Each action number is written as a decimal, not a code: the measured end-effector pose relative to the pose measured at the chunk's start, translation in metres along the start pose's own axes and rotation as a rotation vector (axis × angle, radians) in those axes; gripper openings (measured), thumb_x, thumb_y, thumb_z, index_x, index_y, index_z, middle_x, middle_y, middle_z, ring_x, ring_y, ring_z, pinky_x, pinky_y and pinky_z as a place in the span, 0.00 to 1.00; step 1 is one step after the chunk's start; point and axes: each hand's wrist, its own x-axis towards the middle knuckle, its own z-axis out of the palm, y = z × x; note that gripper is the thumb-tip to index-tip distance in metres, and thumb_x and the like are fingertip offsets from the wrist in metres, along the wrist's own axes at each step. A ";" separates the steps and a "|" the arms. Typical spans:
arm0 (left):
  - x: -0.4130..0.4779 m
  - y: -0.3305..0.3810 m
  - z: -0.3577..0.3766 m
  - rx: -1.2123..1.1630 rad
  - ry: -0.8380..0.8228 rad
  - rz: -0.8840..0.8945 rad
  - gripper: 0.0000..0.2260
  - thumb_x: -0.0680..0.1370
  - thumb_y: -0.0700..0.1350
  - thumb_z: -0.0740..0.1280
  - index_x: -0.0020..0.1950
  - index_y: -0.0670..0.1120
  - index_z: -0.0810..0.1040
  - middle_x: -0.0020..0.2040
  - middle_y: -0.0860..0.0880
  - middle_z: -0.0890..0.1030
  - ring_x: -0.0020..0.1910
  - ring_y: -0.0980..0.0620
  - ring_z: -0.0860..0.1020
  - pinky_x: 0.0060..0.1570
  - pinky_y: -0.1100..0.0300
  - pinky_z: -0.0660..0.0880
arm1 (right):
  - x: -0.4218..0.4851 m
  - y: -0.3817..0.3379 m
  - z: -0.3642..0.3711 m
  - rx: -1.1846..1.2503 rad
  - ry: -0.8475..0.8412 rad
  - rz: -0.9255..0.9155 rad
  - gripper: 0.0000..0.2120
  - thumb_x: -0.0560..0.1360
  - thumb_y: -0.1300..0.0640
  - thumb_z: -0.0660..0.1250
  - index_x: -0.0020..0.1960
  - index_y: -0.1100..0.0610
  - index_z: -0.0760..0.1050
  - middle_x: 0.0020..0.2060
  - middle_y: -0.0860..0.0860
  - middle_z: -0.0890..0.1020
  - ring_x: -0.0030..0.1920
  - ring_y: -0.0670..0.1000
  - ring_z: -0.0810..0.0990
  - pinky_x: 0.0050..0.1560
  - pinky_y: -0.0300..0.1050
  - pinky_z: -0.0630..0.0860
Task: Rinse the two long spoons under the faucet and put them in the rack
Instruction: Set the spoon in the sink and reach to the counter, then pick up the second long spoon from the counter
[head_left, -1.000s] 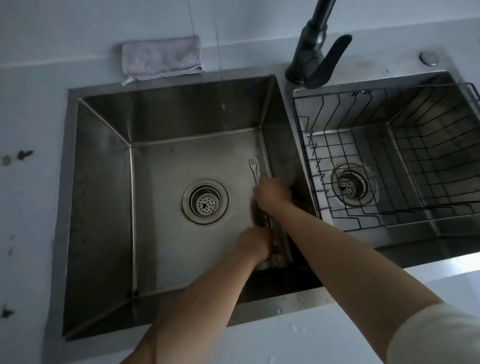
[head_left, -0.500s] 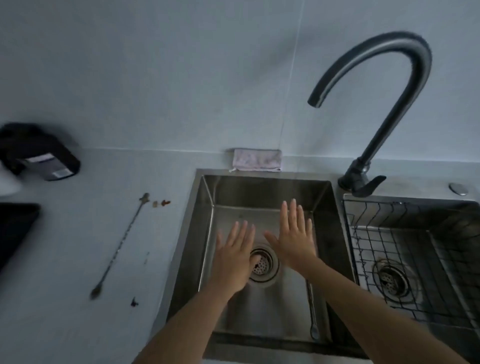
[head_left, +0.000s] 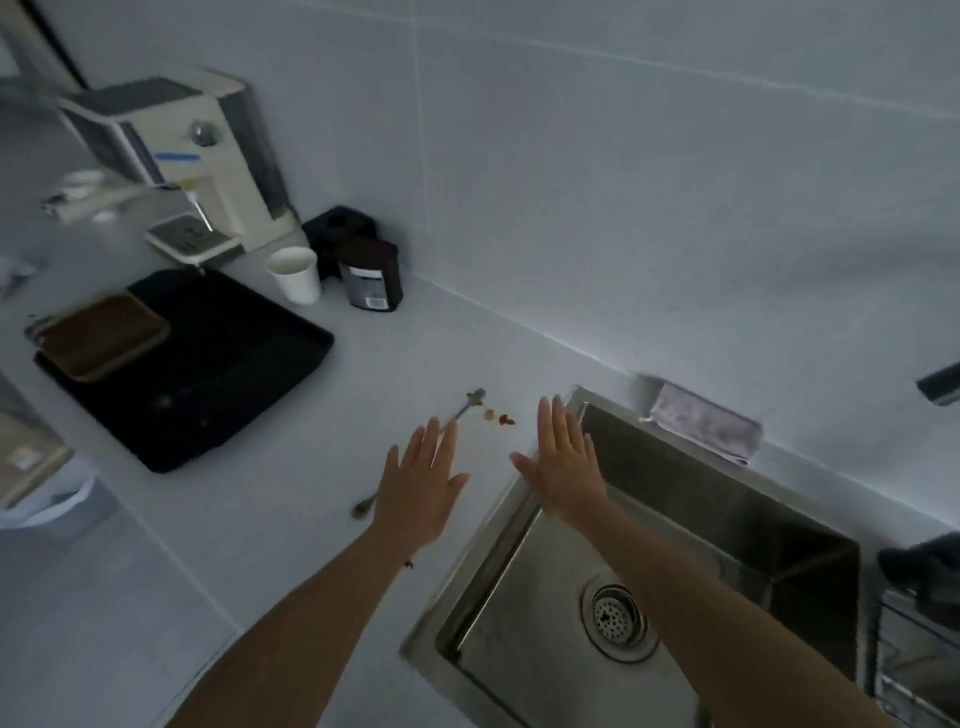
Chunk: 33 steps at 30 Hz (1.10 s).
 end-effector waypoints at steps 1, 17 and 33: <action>0.002 -0.009 0.000 0.015 -0.022 -0.041 0.27 0.81 0.53 0.51 0.75 0.44 0.46 0.77 0.42 0.51 0.75 0.44 0.54 0.72 0.46 0.56 | 0.011 -0.008 0.001 -0.010 -0.018 -0.035 0.53 0.56 0.28 0.21 0.75 0.57 0.31 0.73 0.53 0.32 0.74 0.56 0.34 0.73 0.52 0.38; 0.064 -0.060 0.040 0.196 -0.092 -0.120 0.18 0.55 0.51 0.81 0.32 0.43 0.77 0.29 0.47 0.79 0.26 0.49 0.78 0.21 0.63 0.72 | 0.128 -0.056 0.034 -0.457 -0.146 -0.531 0.15 0.79 0.64 0.52 0.64 0.61 0.67 0.60 0.58 0.73 0.60 0.59 0.74 0.51 0.54 0.74; 0.083 -0.061 0.032 0.157 -0.124 -0.023 0.12 0.63 0.41 0.78 0.35 0.40 0.76 0.31 0.43 0.81 0.28 0.46 0.81 0.25 0.62 0.75 | 0.143 -0.045 0.027 -0.622 -0.093 -0.567 0.13 0.45 0.53 0.80 0.25 0.52 0.78 0.21 0.48 0.77 0.24 0.46 0.77 0.20 0.32 0.67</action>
